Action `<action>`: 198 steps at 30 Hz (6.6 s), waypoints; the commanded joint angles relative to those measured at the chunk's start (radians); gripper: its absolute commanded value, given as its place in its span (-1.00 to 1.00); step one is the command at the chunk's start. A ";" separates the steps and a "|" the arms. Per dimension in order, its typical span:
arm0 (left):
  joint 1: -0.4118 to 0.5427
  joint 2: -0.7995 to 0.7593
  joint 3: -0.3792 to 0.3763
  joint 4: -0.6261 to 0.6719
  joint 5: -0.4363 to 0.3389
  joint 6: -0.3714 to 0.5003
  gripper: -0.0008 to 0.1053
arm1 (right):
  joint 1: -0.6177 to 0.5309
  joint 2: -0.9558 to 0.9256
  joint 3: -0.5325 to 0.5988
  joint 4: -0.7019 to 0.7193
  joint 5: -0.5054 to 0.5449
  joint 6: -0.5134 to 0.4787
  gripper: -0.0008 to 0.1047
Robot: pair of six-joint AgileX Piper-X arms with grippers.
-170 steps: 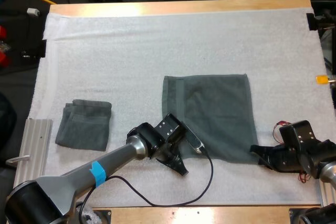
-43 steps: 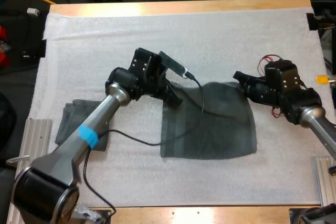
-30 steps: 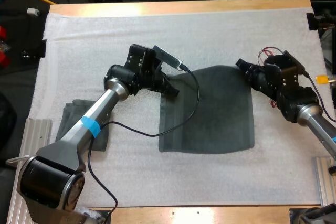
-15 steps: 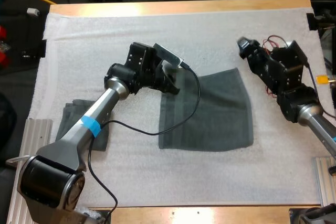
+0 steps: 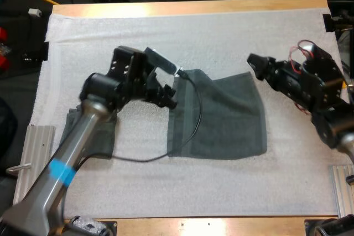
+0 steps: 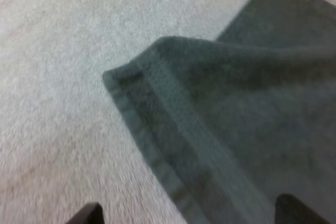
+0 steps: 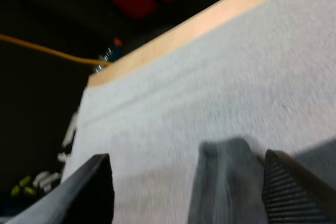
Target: Pick towel from pile, fold and stack
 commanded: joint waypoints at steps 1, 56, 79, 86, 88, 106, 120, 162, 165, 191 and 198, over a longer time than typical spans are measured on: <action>0.003 -0.044 -0.008 0.041 -0.002 -0.013 0.18 | 0.003 -0.047 -0.005 0.080 -0.011 -0.045 0.14; 0.003 -0.379 0.515 -0.037 0.240 -0.271 0.18 | 0.003 -0.272 0.319 0.567 -0.075 -0.156 0.14; 0.003 -0.187 0.515 -0.128 0.306 -0.271 0.18 | 0.003 0.204 0.319 0.171 -0.304 -0.146 0.14; 0.003 -0.187 0.515 -0.121 0.306 -0.271 0.18 | 0.003 0.207 0.316 0.297 -0.379 -0.141 0.14; 0.003 -0.187 0.515 -0.121 0.306 -0.261 0.18 | 0.003 0.191 0.316 0.361 -0.370 -0.158 0.14; 0.003 -0.187 0.515 -0.121 0.306 -0.258 0.18 | 0.003 0.156 0.358 0.264 -0.219 -0.137 -0.25; 0.003 -0.187 0.515 -0.121 0.306 -0.262 0.18 | 0.003 0.156 0.362 0.191 -0.220 -0.049 -0.40; -0.106 0.124 0.510 -0.312 0.150 -0.269 0.15 | 0.003 0.046 0.362 0.360 -0.257 -0.043 -0.99; -0.106 0.139 0.510 -0.326 0.164 -0.269 -0.05 | 0.003 0.046 0.362 0.360 -0.257 -0.043 -0.99; -0.106 -0.009 0.507 -0.139 0.236 -0.219 -0.98 | 0.003 -0.049 0.362 0.397 -0.325 -0.042 -0.99; -0.106 -0.173 0.507 0.043 0.375 -0.217 -0.98 | 0.055 -0.200 0.362 0.609 -0.366 -0.027 -0.99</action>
